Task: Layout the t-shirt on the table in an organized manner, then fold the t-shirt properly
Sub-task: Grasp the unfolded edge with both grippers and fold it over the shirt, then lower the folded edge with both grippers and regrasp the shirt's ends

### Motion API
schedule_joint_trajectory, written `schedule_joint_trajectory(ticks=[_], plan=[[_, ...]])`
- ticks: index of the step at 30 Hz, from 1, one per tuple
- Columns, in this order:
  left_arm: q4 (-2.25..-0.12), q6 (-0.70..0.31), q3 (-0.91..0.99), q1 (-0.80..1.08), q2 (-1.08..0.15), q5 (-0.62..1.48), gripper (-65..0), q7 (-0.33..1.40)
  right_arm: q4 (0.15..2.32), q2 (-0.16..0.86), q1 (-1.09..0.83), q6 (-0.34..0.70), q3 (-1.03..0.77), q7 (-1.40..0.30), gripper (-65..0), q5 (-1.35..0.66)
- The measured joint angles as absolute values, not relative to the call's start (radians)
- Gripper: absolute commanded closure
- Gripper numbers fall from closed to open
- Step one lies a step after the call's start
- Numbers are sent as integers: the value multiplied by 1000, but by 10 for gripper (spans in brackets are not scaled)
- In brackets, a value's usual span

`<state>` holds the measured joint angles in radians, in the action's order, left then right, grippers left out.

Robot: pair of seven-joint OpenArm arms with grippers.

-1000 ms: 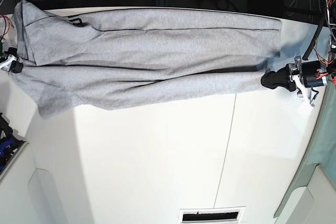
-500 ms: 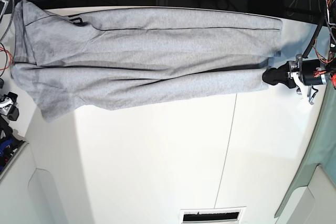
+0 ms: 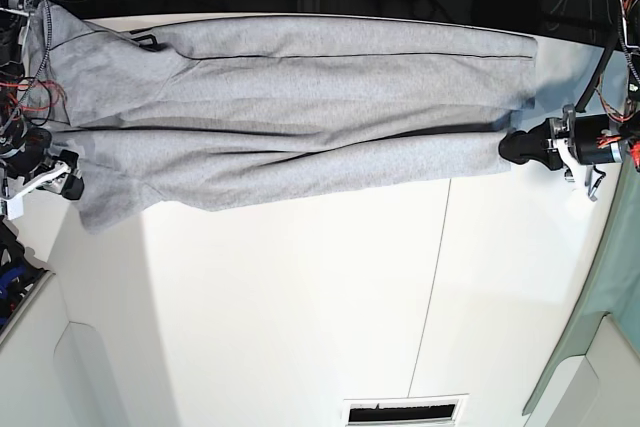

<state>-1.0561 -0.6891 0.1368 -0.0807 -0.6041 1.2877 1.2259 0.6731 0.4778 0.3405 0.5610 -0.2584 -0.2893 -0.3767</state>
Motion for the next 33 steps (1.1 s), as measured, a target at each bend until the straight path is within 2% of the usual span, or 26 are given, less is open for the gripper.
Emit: schedule_joint_trajectory(ticks=[3,4,6,10,18,22,25,33], plan=[[-1056,-690,137,-81,-604,1284,0,1226,696,476,335,570,-258,-311,-372,-376],[-1056,-689,137,-80,-604,1284,0,1226,707,474,332,572,-257,-323,-352,-376],[-1056,-690,137,-81,-604,1284,0,1226,733,474,332,573,-257,-381,-249,-376],[-1056,-690,137,-80,-604,1284,0,1226,785,476,332,573,-257,-466,0,-374],[-1059,-690,137,-80,-617,1338,0,1253,875,476,329,573,-257,-482,0,-385],[-1096,-690,136,-77,-674,1351,0,1293,999,479,302,572,-259,-585,0,-500],[-1157,-690,136,-56,-735,1398,0,1310,1127,482,231,570,-293,-666,0,-545],[-1367,-693,133,80,-814,1459,0,1398,1421,481,-40,570,-483,-688,0,-645]])
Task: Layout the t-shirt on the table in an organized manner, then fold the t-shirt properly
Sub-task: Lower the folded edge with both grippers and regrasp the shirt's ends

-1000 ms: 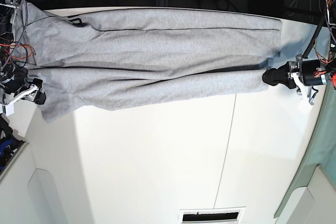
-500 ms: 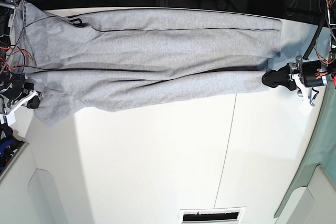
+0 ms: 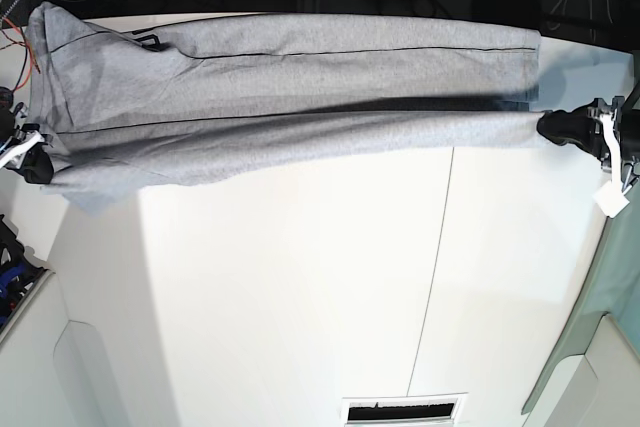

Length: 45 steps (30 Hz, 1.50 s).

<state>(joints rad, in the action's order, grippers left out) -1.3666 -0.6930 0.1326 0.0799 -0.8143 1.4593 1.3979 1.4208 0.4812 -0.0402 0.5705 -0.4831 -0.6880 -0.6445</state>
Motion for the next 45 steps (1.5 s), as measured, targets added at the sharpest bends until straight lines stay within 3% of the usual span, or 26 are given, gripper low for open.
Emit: schedule_joint_trajectory(ticks=[11,12,13,16,18,22,25,27,29,30,33,37,45], plan=[[-1469,-693,132,242,-825,1462,0,1399,1518,471,-287,576,-604,-779,0,-778],[-1468,-693,132,249,-822,1460,-19,1400,1518,462,-305,575,-604,-778,0,-780],[-1467,-693,132,249,-817,1459,-79,1400,1518,453,-318,576,-604,-779,-16,-779],[-1467,-693,132,245,-806,1457,-238,1391,1515,431,-324,576,-604,-783,-277,-778],[-1467,-693,132,244,-795,1460,-272,1369,1516,429,-313,577,-604,-777,-349,-784],[-1467,-693,132,244,-784,1426,-272,1336,1517,429,-305,572,-617,-772,-347,-801],[-1465,-693,181,244,-774,1287,-272,1264,1522,423,-299,571,-660,-778,-334,-857],[-1449,-693,221,243,-751,1256,-272,1239,1538,424,-290,569,-680,-775,-232,-890],[-1421,-692,250,243,-714,1237,-274,1234,1554,427,-288,569,-681,-772,-23,-894],[-1402,-693,270,244,-693,1237,-284,1233,1554,426,-288,569,-680,-771,0,-896],[-1336,-692,344,243,-637,1221,-336,1229,1554,423,-285,572,-667,-775,0,-892],[-1252,-689,438,243,-603,1177,-338,1188,1551,412,-277,573,-628,-743,0,-815],[-1203,-690,442,244,-553,1176,-361,1189,1478,410,-274,576,-438,-652,0,-657]])
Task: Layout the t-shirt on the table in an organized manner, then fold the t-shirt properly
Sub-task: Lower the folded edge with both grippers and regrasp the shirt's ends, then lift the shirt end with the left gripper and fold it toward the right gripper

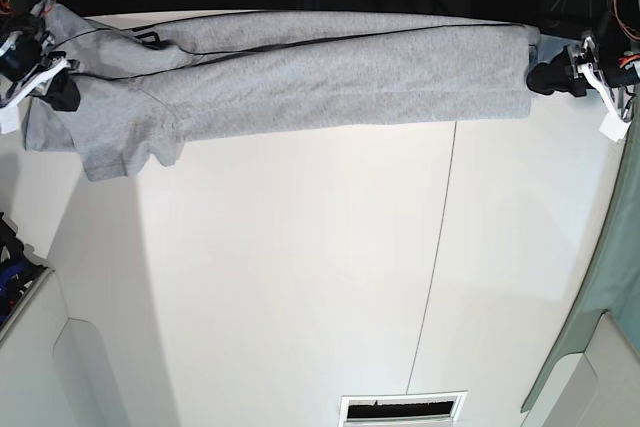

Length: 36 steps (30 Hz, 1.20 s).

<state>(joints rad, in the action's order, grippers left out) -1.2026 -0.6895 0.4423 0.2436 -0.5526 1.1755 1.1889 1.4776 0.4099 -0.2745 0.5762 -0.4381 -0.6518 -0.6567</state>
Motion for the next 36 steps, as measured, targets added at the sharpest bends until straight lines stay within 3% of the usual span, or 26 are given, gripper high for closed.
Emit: schedule_joint_trajectory(ticks=[5,19,20,23,28,36], plan=[[-1166,-690,433,244,-536,1174,-361,1183,1448,407,-274,576,-342,-648,0,-634],[-1136,-697,363,243,-498,1213,-352,1139,1448,382,-274,576,-336,-647,0,-636],[-1136,-697,350,242,-498,1217,-308,1135,1448,382,-274,576,-336,-647,0,-636],[-1135,-696,314,238,-497,1190,0,1116,1448,382,-274,576,-336,-647,0,-636],[-1145,-693,318,220,-495,1160,0,1083,1448,382,-274,576,-336,-647,0,-665],[-1190,-689,340,23,-498,1041,0,1066,1448,380,-220,577,-336,-648,0,-677]])
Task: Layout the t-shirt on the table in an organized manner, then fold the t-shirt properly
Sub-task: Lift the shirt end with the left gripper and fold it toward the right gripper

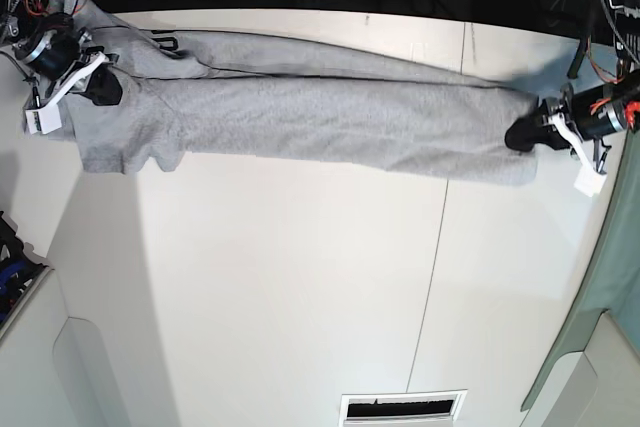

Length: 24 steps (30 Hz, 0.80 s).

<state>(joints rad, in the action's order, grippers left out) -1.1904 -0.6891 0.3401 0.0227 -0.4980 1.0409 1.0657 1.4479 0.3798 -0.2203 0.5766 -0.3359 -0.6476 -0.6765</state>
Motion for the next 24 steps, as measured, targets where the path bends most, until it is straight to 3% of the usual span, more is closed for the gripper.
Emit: schedule_joint_trajectory(ticks=[10,17,20,24], plan=[[-1188,-670,310,-142,-548,762,0,961,1449,379,-159,575,-342,-648,0,-704],[-1253,-659,233,-189,-651,896,0,1025,1452,379,-163,576,-430,-656,0,-706],[-1349,-659,147,-183,-617,957,0,1114,1452,379,-163,575,-483,-656,0,-706],[-1498,-636,27,-145,-531,921,0,1102,1452,379,-163,576,-510,-661,0,-707]])
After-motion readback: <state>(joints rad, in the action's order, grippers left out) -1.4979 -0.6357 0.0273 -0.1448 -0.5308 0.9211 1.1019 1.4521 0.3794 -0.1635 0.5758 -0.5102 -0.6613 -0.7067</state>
